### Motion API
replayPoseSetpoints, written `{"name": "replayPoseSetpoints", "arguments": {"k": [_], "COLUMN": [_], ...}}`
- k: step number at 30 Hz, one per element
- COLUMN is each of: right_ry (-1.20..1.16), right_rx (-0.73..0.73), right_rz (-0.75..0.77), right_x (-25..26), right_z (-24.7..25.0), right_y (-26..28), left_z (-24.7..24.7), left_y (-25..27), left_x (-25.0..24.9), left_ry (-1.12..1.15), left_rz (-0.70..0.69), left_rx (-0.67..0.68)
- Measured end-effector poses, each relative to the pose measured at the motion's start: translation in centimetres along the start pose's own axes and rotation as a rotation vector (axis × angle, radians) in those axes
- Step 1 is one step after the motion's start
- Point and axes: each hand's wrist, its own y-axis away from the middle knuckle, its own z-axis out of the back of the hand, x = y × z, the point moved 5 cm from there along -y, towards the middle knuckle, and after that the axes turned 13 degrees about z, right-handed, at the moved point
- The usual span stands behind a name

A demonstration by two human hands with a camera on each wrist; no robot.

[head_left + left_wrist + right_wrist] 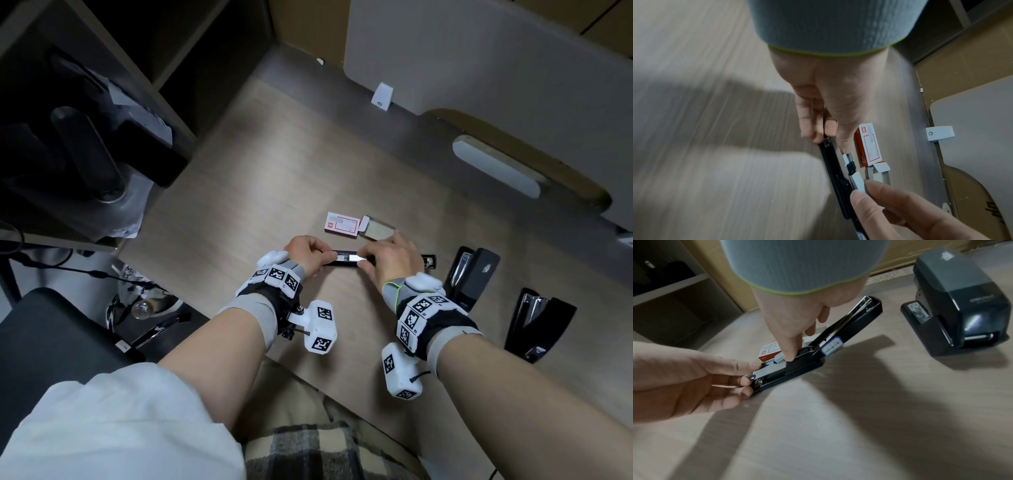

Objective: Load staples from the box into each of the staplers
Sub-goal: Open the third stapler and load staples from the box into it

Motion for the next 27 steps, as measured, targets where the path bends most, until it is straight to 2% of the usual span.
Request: {"name": "replayPoseSetpoints", "arguments": {"k": [11,15,22,27], "right_ry": [0.104,0.105,-0.010,-0.024], "right_rx": [0.010,0.068,0.093,0.122], "right_rz": [0.043,0.034,-0.113,-0.104], "right_x": [0.3,0.7,-0.3,0.5], "right_z": [-0.5,-0.9,-1.2,-1.1], "right_y": [-0.8,-1.0,-0.2,-0.3], "left_z": [0.0,0.1,0.2,0.3], "left_y": [0.4,0.5,1.0,1.8], "left_x": [0.1,0.0,-0.5,-0.9], "left_ry": [0.024,0.023,0.062,0.239], "left_rz": [-0.025,-0.022,0.048,0.148], "left_rx": [0.011,0.015,0.033,0.090]}}
